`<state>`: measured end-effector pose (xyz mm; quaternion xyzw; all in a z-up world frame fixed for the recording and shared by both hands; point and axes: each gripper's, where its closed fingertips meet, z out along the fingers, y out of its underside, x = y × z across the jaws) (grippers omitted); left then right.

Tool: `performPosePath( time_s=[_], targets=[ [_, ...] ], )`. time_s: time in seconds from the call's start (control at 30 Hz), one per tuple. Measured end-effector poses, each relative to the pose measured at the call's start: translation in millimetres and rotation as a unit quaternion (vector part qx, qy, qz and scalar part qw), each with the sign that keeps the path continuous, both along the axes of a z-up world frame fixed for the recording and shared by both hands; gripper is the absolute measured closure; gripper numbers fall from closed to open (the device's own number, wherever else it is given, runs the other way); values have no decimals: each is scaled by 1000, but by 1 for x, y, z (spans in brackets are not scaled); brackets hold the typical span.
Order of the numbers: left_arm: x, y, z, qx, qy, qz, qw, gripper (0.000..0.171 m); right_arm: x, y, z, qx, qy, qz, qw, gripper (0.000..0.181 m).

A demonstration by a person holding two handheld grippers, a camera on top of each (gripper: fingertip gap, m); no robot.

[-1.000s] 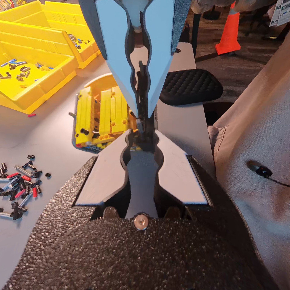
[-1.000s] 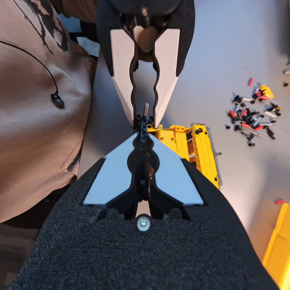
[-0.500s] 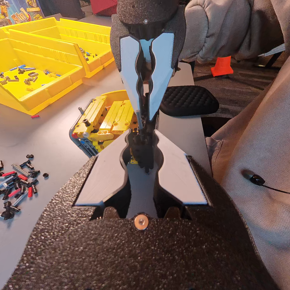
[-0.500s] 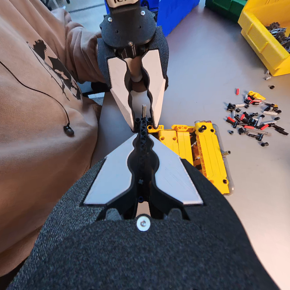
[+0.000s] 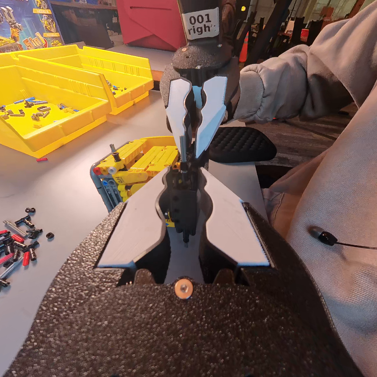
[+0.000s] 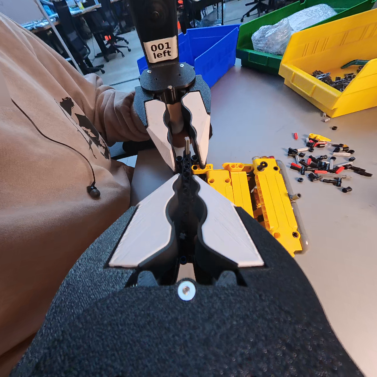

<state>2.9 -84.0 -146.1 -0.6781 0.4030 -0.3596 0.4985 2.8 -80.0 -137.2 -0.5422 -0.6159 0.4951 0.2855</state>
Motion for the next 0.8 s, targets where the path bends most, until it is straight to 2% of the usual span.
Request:
performPosePath(
  time_s=[0.43,0.47,0.5,0.53,0.6,0.63,0.73,0.8],
  targets=[
    [-3,2,-4,8,-16,7,1000,147,-1,2,11,-49,55,-15,997,181],
    [-6,1,-14,-1,3,7,1000,140,2,11,40,-90,139,-31,986,181],
    [-10,2,-10,1,-17,22,1000,148,16,34,80,-157,206,-49,965,181],
    [-14,4,-9,13,-4,35,999,148,24,46,90,-93,219,-71,969,181],
    [-13,7,-9,14,14,37,999,147,9,17,56,-40,130,-40,990,181],
    [-11,9,-9,6,12,31,999,146,7,16,51,-19,108,-39,993,181],
    [-10,10,-9,4,8,26,1000,145,11,26,65,27,81,-37,996,181],
    [-12,10,-8,-3,-5,24,1000,146,8,20,55,82,27,-16,996,166]
  ],
)
